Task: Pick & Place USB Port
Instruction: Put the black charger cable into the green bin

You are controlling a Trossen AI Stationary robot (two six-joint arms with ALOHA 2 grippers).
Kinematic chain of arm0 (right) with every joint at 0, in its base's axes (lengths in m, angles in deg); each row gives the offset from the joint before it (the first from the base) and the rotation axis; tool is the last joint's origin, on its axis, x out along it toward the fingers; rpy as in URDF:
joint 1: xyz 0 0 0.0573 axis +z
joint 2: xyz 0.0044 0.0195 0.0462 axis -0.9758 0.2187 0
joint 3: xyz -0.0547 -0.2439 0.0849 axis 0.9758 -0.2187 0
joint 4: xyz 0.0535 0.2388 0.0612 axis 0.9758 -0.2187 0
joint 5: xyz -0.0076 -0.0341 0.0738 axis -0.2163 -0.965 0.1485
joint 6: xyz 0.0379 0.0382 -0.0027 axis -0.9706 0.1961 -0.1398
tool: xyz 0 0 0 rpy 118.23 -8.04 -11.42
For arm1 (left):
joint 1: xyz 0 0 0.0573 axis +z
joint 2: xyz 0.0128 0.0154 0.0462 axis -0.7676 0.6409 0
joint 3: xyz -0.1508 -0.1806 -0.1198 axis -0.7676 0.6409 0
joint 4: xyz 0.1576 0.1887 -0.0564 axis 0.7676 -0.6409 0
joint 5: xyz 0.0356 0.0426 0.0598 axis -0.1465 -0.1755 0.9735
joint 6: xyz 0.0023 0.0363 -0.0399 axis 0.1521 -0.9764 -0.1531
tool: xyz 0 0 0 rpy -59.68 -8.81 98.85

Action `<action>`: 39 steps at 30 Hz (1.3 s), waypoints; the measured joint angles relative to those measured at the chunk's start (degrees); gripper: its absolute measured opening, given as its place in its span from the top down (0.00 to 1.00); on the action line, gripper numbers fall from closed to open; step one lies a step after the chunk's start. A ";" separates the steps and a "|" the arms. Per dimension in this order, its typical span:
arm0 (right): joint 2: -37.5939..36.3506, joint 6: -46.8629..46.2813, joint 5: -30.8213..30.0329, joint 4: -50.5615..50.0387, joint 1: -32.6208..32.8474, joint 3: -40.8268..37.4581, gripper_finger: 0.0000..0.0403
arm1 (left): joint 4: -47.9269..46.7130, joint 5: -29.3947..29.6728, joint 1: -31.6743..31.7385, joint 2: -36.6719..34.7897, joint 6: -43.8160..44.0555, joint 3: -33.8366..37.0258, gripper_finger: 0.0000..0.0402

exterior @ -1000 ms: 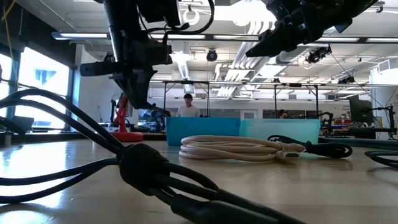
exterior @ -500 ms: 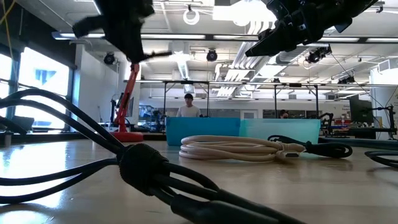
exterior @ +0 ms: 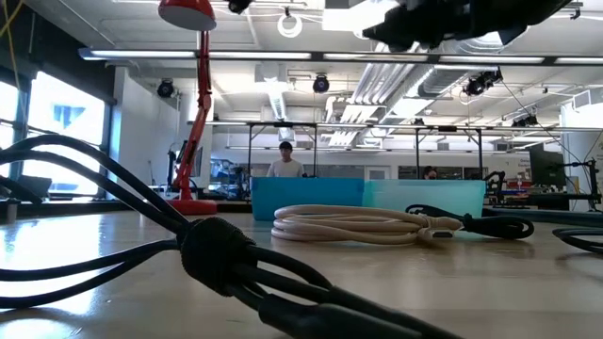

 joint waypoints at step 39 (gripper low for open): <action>0.02 12.45 -7.59 11.56 11.84 0.00 0.63 | 70.94 -57.46 18.59 18.30 -0.22 15.85 0.88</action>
